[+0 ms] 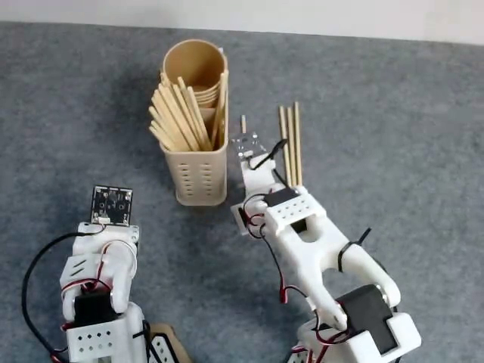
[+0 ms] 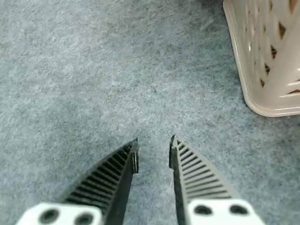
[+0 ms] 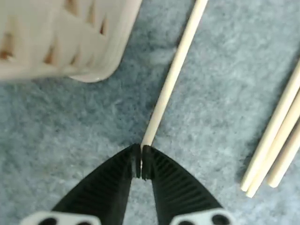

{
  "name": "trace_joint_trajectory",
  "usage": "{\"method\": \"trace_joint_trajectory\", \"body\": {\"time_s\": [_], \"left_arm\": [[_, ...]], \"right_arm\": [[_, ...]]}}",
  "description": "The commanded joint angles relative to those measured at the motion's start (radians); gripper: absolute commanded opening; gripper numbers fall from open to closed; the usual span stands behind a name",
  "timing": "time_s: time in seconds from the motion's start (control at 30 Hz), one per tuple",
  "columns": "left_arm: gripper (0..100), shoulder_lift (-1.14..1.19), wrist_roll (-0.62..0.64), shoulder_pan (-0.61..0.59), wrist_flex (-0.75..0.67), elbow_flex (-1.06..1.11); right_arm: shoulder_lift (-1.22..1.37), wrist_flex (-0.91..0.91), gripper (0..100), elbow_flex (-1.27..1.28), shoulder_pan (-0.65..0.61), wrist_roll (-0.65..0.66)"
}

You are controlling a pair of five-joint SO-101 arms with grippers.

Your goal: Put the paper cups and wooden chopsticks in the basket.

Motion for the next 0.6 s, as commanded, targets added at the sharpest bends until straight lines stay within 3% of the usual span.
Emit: {"method": "trace_joint_trajectory", "body": {"time_s": [0.0, 0.13, 0.37, 0.57], "left_arm": [[13, -0.007, -0.008, 0.008, -0.014, -0.002], [13, -0.007, -0.008, 0.007, -0.014, -0.002], [13, -0.007, -0.008, 0.007, -0.014, -0.002], [13, -0.007, -0.008, 0.010, -0.014, -0.002]], "right_arm": [[-0.036, -0.007, 0.5, -0.004, 0.001, 0.008], [-0.036, -0.007, 0.5, -0.004, 0.004, 0.008], [-0.038, -0.007, 0.5, -0.013, 0.136, 0.005], [-0.038, -0.007, 0.6, -0.007, 0.067, 0.005]]}}
